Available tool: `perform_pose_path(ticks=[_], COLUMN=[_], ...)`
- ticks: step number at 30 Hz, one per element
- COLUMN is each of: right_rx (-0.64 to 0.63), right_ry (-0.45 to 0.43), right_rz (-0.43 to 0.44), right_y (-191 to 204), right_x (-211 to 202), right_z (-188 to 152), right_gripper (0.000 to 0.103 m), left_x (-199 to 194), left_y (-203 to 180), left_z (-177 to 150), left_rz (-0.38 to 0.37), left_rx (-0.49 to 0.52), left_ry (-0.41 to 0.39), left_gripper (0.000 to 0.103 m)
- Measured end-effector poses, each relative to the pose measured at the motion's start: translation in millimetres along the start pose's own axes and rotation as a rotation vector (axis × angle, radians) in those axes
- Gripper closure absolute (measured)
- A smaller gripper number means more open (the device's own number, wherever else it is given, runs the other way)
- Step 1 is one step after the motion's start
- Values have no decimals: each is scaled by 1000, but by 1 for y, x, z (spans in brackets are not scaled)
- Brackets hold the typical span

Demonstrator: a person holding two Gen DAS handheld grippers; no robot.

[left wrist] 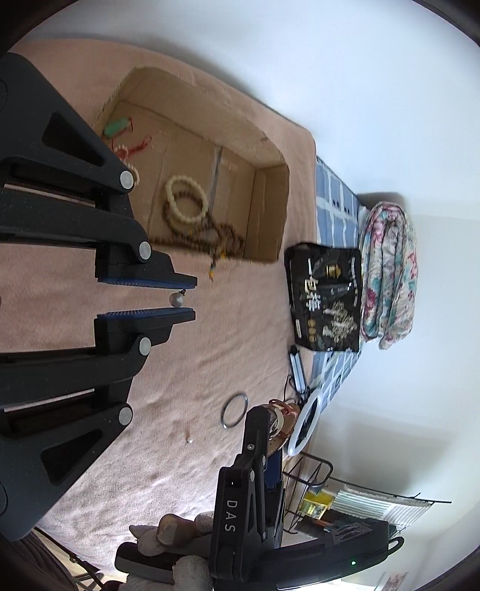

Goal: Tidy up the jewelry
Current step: 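Carry the pearl earring with the left tool while the right tool carries the watch to the box, then open the left tool over the box while the right tool drops the watch inside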

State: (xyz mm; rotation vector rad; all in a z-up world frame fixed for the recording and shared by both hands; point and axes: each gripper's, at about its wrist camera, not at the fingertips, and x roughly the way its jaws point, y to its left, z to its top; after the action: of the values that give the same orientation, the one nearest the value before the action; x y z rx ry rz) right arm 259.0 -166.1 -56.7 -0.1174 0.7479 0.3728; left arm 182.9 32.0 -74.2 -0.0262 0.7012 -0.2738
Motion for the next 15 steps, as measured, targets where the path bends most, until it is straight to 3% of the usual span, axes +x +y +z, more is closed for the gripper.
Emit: perform_pose_path(ticks=[15], right_rx=[-65], right_ry=[18], right_rz=[66], right_y=[67], right_x=[50], right_z=[38], right_gripper=[43], left_x=[-6], left_y=[78], left_z=[-3], left_rz=[94], left_rx=[-87], left_ry=[-6], left_gripper=[95])
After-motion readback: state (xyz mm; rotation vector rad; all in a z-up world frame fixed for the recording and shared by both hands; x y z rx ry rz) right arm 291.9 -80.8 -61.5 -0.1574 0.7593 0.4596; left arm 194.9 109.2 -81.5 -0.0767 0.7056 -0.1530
